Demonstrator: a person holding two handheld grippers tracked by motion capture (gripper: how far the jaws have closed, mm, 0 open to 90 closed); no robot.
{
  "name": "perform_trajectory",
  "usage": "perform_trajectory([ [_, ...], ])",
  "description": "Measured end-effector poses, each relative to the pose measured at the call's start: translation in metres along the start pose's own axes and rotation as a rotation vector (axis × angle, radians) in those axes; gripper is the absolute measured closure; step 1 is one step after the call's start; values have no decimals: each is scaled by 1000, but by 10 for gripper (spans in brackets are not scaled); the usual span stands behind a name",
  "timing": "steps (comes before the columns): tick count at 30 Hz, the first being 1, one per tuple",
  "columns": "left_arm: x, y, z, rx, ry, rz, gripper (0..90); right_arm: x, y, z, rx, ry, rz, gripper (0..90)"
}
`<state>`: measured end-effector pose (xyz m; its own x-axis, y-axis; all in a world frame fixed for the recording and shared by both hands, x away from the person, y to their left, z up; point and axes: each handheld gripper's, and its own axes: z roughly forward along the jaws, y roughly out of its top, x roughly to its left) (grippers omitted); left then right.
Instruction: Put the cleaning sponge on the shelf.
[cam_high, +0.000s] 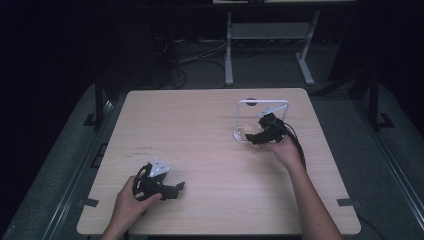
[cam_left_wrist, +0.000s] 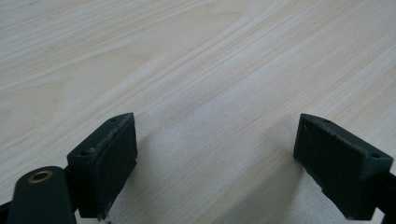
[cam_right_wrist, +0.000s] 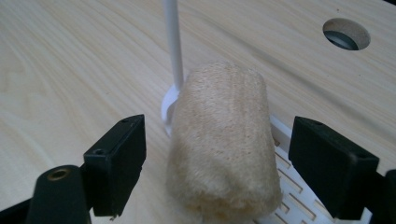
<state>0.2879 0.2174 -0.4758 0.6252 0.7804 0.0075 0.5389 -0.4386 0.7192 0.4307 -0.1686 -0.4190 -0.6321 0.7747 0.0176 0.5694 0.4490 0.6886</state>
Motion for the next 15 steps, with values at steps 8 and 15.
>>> perform_trajectory([
  [8, 0, 0, 0, 0, 0, 0, 128, 8, -5, -25, -33, 12, 3, 326],
  [15, 0, 0, 0, -5, 0, -2, 128, 17, -15, -37, -55, 62, -12, 622],
])
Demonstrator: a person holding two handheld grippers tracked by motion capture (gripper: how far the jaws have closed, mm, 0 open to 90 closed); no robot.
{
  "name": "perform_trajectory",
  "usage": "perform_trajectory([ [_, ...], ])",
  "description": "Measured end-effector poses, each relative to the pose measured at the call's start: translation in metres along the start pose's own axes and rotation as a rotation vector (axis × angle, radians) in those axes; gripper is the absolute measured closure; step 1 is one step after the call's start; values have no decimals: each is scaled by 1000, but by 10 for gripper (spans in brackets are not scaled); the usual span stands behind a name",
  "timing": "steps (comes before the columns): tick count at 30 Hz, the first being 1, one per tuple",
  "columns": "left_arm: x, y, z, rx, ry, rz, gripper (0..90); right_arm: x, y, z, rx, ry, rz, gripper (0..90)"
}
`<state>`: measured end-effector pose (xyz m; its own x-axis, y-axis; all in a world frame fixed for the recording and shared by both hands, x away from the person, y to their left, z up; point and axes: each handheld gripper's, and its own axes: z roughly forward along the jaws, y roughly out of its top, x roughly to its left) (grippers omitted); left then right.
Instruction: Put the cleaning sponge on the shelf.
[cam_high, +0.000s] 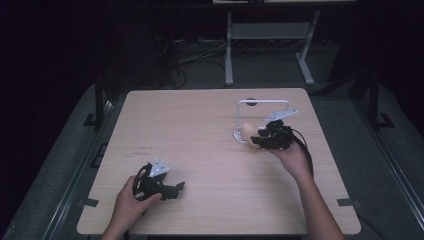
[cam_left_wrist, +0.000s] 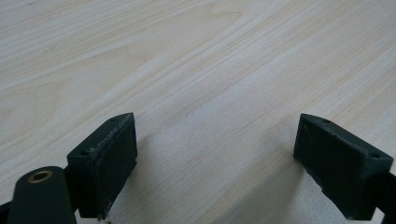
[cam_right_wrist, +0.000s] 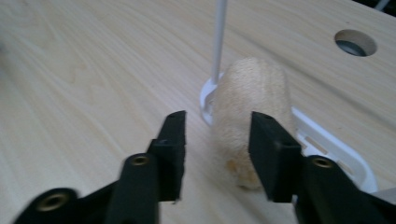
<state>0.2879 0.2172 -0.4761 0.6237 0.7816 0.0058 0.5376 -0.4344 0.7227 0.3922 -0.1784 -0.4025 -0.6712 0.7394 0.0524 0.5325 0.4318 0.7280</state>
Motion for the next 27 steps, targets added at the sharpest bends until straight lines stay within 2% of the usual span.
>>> perform_trajectory([
  [4, 0, 0, 0, 3, 0, 4, 128, 5, -5, -1, 2, 33, -13, 801],
  [7, 0, 0, 0, 2, 0, 3, 128, 9, -8, 1, 5, 45, -18, 898],
  [14, 0, 0, 0, 2, 0, 3, 128, 13, -19, 14, 26, 63, -12, 899],
  [16, 0, 0, 0, 2, 0, 3, 128, 14, -22, 19, 48, 57, -15, 898],
  [22, 0, 0, 0, 2, 0, 3, 128, 15, -28, 30, 58, 51, -6, 898],
  [27, 0, 0, 0, 2, 0, 3, 128, 14, -32, 38, 56, 25, 2, 899],
])
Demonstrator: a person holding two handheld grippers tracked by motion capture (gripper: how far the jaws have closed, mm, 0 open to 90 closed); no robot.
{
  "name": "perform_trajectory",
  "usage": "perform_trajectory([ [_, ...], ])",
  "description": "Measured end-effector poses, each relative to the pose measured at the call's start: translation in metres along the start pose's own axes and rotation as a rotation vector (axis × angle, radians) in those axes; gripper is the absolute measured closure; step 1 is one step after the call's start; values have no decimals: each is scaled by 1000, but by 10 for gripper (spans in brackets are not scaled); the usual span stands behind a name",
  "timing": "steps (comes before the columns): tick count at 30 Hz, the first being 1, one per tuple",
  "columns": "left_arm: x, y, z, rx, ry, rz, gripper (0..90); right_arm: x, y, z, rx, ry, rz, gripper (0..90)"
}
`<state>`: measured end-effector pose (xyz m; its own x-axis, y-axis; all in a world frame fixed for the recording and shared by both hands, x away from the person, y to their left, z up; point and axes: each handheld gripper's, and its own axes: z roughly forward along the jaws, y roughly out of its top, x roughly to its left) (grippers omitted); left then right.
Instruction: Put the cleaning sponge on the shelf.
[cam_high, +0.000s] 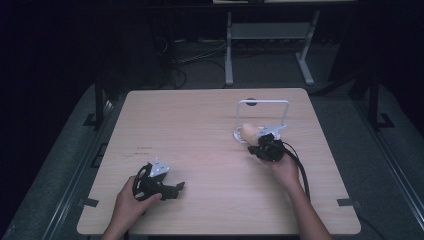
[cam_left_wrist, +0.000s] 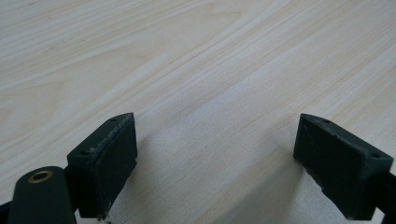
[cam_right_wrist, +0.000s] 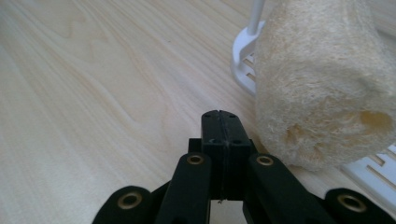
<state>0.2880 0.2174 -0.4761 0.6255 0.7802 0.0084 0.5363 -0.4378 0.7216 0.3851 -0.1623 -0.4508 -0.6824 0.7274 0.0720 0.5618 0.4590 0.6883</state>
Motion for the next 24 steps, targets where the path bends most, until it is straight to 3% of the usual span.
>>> perform_trajectory([
  [24, 0, 0, 0, -2, -1, -1, 131, -21, -6, -8, -22, -103, 46, 898],
])
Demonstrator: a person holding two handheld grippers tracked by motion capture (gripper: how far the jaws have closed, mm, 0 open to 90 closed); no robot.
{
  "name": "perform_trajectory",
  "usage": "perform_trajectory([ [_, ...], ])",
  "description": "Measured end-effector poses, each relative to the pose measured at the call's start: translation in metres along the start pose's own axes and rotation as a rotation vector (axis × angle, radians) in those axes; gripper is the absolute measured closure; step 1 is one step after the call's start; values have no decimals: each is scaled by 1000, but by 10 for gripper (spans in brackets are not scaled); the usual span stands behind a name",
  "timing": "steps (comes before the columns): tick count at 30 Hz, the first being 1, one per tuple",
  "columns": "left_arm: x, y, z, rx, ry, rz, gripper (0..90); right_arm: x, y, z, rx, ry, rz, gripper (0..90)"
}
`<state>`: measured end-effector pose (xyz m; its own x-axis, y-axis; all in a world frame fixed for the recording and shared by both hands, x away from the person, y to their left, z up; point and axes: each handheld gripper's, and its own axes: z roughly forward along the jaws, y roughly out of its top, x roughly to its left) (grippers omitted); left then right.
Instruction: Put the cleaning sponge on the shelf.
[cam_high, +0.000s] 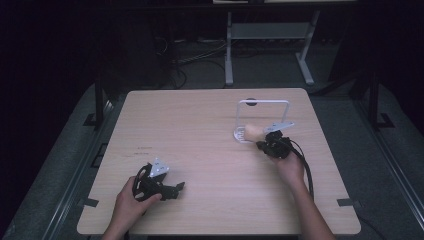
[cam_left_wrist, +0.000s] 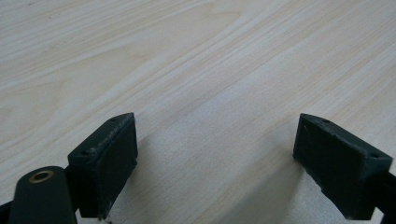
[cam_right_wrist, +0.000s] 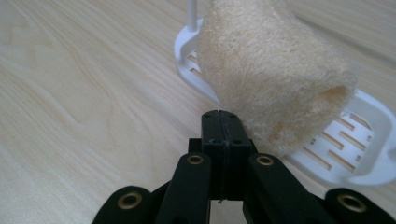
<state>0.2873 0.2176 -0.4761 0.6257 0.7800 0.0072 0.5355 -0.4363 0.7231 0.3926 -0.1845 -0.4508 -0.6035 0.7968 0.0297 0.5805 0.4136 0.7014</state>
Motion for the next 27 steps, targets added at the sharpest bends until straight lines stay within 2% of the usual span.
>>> perform_trajectory([
  [27, 0, 0, 0, -2, 0, -2, 131, -21, -9, -9, -36, -77, 82, 899],
])
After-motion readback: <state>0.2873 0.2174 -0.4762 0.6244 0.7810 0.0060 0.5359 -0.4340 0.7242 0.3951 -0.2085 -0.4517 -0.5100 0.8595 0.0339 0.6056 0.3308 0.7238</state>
